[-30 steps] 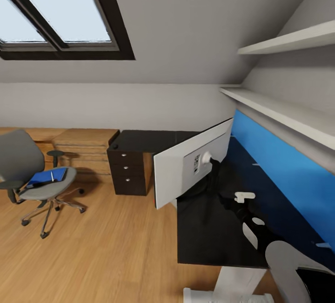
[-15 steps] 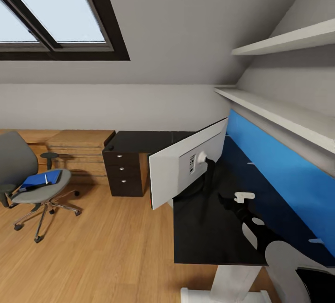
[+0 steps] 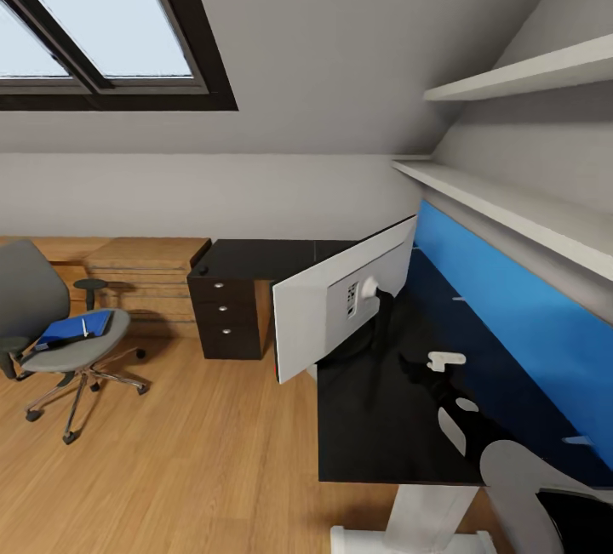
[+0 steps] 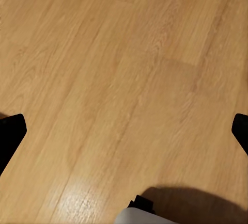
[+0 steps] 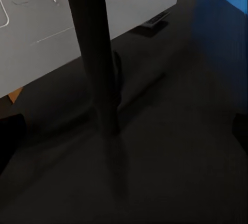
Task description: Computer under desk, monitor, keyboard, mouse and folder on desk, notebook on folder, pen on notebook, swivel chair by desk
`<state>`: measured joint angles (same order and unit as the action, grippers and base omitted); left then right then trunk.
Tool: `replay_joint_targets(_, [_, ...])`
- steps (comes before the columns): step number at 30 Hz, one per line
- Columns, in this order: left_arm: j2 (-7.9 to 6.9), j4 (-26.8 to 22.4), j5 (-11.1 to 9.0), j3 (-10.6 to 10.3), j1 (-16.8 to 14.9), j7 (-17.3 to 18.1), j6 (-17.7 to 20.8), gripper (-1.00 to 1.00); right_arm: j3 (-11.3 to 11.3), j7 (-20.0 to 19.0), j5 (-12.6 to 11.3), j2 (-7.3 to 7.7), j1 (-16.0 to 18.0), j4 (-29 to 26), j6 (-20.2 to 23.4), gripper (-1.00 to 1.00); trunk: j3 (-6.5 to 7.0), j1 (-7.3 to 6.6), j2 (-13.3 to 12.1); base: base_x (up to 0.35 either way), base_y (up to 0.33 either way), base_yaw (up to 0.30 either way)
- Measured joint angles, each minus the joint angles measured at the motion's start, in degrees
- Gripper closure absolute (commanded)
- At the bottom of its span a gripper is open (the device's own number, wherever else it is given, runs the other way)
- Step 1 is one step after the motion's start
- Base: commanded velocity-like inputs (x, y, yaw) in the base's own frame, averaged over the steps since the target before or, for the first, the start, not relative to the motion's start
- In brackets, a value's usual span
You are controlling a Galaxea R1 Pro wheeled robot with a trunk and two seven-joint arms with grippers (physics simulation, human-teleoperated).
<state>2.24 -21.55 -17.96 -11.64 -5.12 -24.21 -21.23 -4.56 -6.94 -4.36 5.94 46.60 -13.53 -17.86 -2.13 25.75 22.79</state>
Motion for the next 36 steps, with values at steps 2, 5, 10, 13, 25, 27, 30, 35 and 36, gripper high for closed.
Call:
replay_joint_targets(2, [0.0,0.0,0.0,0.0,0.0,0.0,0.0,-1.0,-0.1,2.5,0.0,-0.8,0.0,0.0,0.0,-1.0,0.0,0.0,0.0,0.0,0.0,0.0])
replay_joint_targets(5, [0.0,0.0,0.0,0.0,0.0,0.0,0.0,-1.0,-0.2,3.3,0.0,-1.04,0.0,0.1,0.0,-1.0,0.0,0.0,0.0,0.0,0.0,0.0])
replay_joint_targets(10, [0.0,0.0,0.0,0.1,0.0,0.0,-0.1,-1.0,-0.4,4.2,0.1,-1.3,0.0,0.1,-0.2,-1.0,0.0,-0.03,0.0,0.054,-0.049,0.0])
replay_joint_targets(13, [0.0,0.0,0.0,0.1,0.0,0.0,-0.1,-1.0,-0.4,4.2,0.1,-1.35,0.0,0.1,-0.2,-1.0,0.0,-0.01,0.0,0.043,-0.037,0.0])
replay_joint_targets(25, [0.0,0.0,0.0,0.1,0.0,0.0,-0.1,-1.0,-0.3,4.3,0.1,-1.35,0.0,0.0,-0.1,-1.0,0.0,-0.02,0.0,0.252,-0.003,0.0])
replay_joint_targets(27, [-0.02,0.0,-0.1,0.1,0.0,0.0,-0.1,-1.0,-0.3,4.3,0.1,-1.35,0.0,0.1,-0.2,-1.0,0.0,-0.02,0.0,0.175,0.0,0.0])
replay_joint_targets(30, [-0.06,0.0,-0.1,0.1,0.0,0.0,-0.1,-1.0,-0.3,4.2,0.1,-1.36,0.0,0.1,-0.3,-1.0,0.0,-0.02,0.0,0.188,0.0,0.0])
replay_joint_targets(35, [-0.53,0.0,-0.1,0.2,0.0,-0.1,-1.2,-1.0,-0.3,4.2,1.0,-1.34,0.0,0.7,-2.0,-1.0,0.0,-0.03,0.0,0.272,0.0,0.0])
replay_joint_targets(36, [-0.79,0.0,-0.2,0.2,0.0,-0.1,-1.4,-1.0,-0.2,4.2,1.3,-1.34,0.0,1.0,-2.5,-1.0,0.0,-0.03,0.0,0.231,0.0,0.0])
